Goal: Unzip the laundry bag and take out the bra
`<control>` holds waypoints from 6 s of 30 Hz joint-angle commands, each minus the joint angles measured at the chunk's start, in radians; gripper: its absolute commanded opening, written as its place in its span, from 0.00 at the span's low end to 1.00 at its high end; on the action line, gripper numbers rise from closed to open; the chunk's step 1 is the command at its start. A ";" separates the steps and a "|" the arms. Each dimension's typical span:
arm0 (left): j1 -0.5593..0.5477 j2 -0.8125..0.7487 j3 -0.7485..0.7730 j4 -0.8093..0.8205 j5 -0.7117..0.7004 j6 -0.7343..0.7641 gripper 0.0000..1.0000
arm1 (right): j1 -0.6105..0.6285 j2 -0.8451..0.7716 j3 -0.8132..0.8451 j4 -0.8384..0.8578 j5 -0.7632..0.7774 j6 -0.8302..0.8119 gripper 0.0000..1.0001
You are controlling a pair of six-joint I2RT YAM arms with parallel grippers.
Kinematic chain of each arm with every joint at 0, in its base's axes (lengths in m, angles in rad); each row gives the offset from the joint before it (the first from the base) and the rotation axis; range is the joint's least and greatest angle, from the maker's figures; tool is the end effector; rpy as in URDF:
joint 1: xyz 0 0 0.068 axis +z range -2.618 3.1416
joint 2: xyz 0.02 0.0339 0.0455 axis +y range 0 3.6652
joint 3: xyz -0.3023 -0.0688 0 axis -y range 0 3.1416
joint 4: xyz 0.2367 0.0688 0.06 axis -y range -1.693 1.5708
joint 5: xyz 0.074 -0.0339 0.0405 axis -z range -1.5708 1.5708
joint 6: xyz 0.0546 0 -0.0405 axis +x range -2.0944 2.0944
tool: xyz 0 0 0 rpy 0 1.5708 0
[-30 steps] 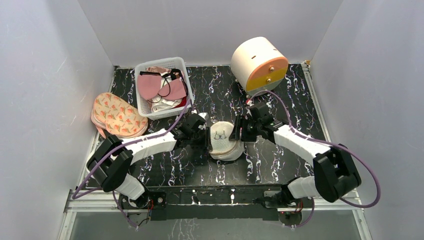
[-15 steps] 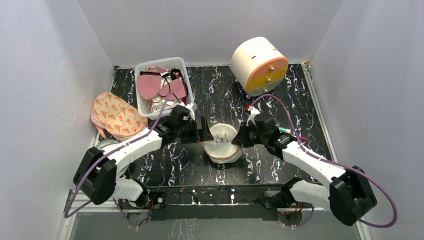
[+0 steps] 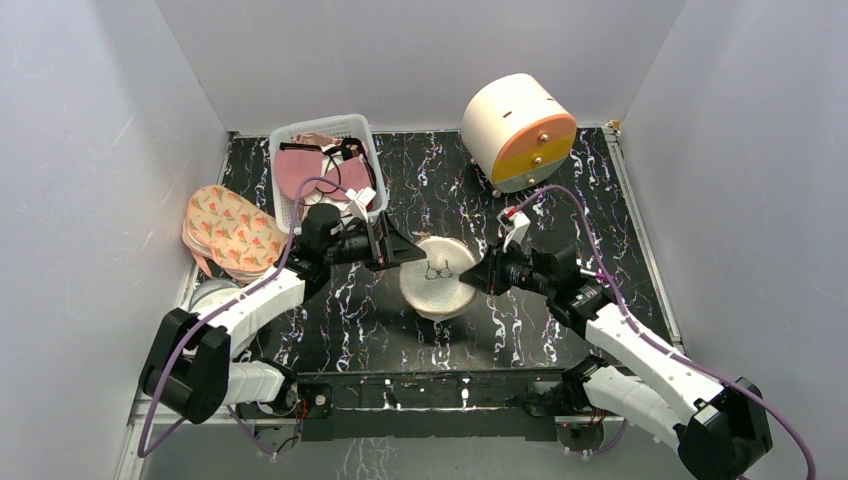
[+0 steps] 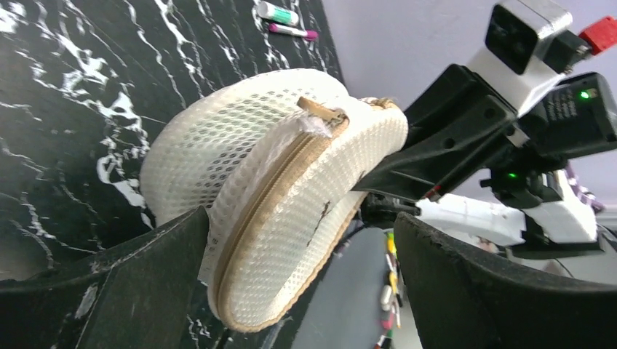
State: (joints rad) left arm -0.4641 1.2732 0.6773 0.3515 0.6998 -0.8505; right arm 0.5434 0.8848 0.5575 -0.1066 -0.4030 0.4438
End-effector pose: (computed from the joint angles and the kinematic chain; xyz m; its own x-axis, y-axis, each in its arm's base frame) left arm 0.2286 -0.1538 0.2913 -0.8201 -0.2325 -0.5229 0.4318 0.3481 -0.8321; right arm 0.1470 0.1138 0.2759 -0.6600 0.0628 -0.7486 -0.5501 0.6383 0.5385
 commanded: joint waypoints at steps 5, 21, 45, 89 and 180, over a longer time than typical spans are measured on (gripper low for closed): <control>0.000 -0.031 -0.024 0.149 0.129 -0.080 0.82 | 0.001 -0.014 -0.017 0.099 -0.069 -0.004 0.00; -0.001 0.007 0.144 -0.172 0.042 0.198 0.04 | 0.000 0.052 -0.031 0.080 -0.079 0.050 0.29; -0.004 -0.056 0.030 -0.110 0.061 0.479 0.00 | 0.000 0.338 0.368 -0.112 0.142 0.334 0.66; -0.258 0.170 0.670 -1.001 -0.784 0.506 0.58 | -0.013 0.470 0.240 0.158 -0.154 -0.198 0.00; -0.212 0.225 0.568 -0.693 -0.639 0.337 0.00 | 0.016 0.682 0.694 -0.327 -0.194 -0.661 0.47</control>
State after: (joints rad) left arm -0.6731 1.5181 1.2236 -0.3496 0.0376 -0.5243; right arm 0.5449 1.5509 1.1801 -0.3759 -0.5087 -0.0963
